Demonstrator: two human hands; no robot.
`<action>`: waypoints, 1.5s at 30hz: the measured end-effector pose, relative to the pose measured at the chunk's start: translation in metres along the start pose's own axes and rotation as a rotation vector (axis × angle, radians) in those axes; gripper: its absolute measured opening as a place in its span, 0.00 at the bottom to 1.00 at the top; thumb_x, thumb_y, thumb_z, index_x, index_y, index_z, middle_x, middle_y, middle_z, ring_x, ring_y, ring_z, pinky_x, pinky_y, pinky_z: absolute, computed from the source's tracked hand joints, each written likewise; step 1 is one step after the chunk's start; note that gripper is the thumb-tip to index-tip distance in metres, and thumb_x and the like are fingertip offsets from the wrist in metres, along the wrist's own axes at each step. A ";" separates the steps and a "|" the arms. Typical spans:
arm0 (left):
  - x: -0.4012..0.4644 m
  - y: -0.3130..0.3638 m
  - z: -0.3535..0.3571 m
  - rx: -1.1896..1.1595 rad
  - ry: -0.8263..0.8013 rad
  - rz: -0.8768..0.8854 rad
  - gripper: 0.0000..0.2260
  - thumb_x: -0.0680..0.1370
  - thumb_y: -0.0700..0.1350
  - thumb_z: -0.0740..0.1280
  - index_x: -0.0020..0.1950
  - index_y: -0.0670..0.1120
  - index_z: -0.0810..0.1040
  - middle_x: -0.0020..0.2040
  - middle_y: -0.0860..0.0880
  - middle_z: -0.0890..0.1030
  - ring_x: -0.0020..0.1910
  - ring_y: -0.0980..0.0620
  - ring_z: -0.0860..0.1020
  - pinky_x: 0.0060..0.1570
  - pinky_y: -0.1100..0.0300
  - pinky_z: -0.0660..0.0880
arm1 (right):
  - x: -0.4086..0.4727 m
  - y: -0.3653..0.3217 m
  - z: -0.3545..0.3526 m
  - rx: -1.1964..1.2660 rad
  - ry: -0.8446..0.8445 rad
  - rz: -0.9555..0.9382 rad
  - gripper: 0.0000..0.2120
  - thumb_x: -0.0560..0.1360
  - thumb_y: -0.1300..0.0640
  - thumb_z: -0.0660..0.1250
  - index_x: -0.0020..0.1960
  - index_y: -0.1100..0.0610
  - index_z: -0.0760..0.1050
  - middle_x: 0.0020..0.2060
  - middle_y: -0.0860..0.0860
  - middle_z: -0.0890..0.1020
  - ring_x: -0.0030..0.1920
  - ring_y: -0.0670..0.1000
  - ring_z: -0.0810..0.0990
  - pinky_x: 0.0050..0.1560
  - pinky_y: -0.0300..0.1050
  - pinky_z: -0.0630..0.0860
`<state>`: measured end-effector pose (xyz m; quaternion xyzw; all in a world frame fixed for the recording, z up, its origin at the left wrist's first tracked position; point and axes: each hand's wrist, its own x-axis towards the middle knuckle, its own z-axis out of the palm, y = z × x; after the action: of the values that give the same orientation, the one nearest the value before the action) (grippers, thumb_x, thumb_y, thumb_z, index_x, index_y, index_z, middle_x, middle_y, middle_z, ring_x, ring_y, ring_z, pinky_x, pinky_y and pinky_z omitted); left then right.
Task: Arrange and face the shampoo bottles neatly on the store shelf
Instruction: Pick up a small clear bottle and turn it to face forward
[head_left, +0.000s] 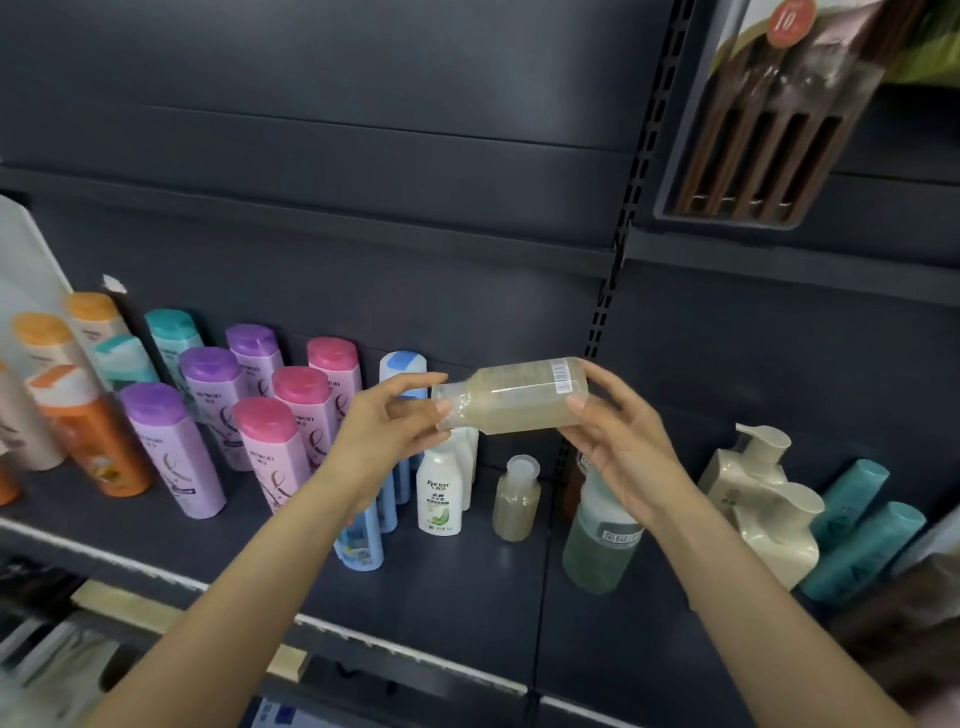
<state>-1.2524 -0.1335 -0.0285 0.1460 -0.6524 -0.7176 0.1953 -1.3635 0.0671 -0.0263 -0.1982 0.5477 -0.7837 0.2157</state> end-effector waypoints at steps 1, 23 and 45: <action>-0.001 -0.004 -0.004 -0.031 -0.011 -0.029 0.13 0.76 0.36 0.67 0.59 0.45 0.77 0.54 0.37 0.80 0.54 0.42 0.80 0.52 0.57 0.79 | -0.002 0.000 0.003 -0.029 -0.016 -0.018 0.20 0.74 0.65 0.67 0.65 0.55 0.73 0.55 0.55 0.82 0.59 0.53 0.80 0.59 0.46 0.77; 0.015 -0.012 -0.018 -0.076 -0.032 -0.176 0.12 0.78 0.50 0.64 0.46 0.42 0.81 0.39 0.46 0.84 0.37 0.53 0.83 0.39 0.68 0.78 | -0.002 -0.007 0.030 -0.370 0.188 0.149 0.23 0.72 0.44 0.69 0.53 0.64 0.78 0.48 0.58 0.83 0.46 0.54 0.85 0.47 0.45 0.82; 0.050 -0.006 0.041 0.171 0.018 -0.010 0.16 0.74 0.40 0.70 0.60 0.48 0.75 0.49 0.54 0.80 0.46 0.59 0.80 0.49 0.67 0.75 | 0.035 -0.014 -0.045 -0.109 0.032 0.223 0.14 0.74 0.56 0.68 0.57 0.61 0.76 0.55 0.60 0.80 0.51 0.56 0.83 0.44 0.50 0.81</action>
<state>-1.3167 -0.1204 -0.0280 0.1716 -0.7088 -0.6589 0.1843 -1.4191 0.0863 -0.0244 -0.1346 0.6114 -0.7271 0.2818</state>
